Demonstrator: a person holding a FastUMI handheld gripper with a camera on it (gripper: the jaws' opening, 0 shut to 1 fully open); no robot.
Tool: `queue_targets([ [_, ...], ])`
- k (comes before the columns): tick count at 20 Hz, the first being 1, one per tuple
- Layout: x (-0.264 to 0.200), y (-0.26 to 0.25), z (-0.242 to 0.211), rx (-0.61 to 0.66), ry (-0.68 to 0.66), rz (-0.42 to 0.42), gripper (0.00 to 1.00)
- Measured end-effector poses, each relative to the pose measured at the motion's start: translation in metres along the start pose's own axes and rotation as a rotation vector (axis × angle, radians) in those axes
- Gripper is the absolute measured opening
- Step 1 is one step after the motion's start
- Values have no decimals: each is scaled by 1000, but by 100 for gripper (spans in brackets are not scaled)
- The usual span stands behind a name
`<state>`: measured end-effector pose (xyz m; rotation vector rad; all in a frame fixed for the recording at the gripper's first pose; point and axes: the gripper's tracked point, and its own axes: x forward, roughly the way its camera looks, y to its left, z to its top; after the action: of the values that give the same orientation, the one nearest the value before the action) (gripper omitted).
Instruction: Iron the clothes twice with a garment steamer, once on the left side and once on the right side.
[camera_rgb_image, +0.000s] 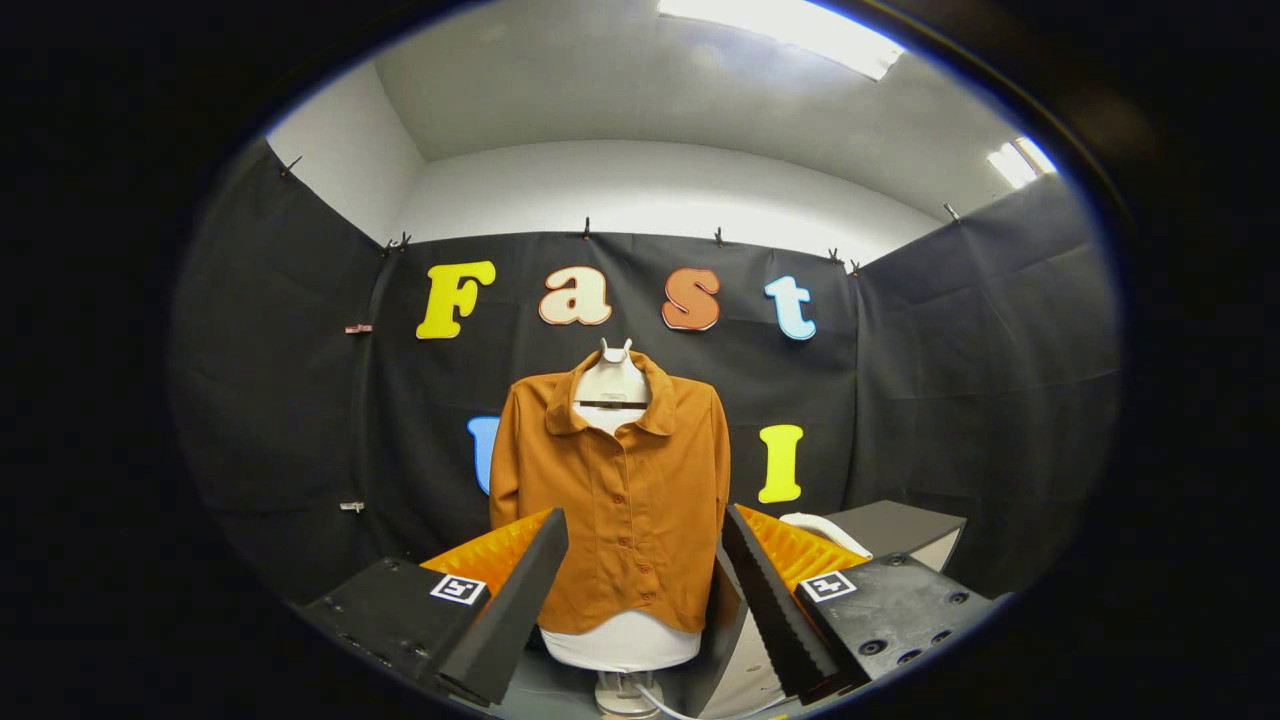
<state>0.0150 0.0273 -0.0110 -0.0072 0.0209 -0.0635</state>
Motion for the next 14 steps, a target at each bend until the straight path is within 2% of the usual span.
queue_targets([
  [8, 20, -12, -20, 17, 31, -95, 98],
  [14, 51, -53, -34, 36, 38, -154, 98],
])
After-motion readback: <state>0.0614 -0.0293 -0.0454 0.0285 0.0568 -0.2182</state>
